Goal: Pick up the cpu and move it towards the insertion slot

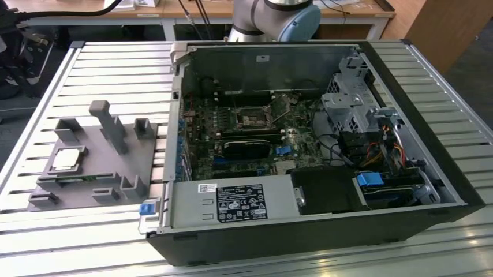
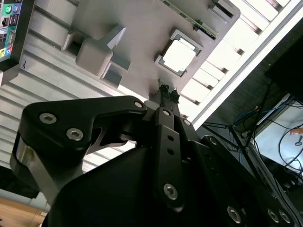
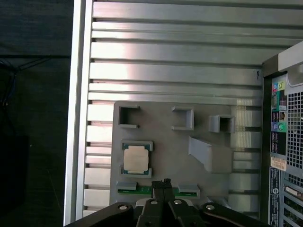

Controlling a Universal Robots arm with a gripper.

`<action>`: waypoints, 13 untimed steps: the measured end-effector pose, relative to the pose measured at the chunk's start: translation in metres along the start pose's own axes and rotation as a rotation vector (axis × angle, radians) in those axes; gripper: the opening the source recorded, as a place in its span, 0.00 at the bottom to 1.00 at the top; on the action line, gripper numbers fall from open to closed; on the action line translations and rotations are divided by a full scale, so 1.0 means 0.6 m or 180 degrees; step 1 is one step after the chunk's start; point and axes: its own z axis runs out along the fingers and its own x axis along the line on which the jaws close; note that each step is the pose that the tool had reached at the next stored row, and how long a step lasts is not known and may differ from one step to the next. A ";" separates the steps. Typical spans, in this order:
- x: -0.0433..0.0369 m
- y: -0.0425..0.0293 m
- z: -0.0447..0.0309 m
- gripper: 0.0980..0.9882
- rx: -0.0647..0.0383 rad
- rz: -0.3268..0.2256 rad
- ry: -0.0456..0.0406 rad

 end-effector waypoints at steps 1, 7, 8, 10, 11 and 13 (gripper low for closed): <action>0.001 0.000 0.000 0.01 0.0000 0.0000 0.0000; 0.004 0.000 0.002 0.01 0.0001 0.0000 0.0001; 0.004 0.000 0.002 0.01 0.0001 0.0000 0.0001; 0.005 0.000 0.002 0.01 0.0001 0.0000 0.0000; 0.005 0.000 0.003 0.01 0.0001 0.0000 0.0000; 0.006 0.000 0.004 0.01 0.0001 0.0000 0.0000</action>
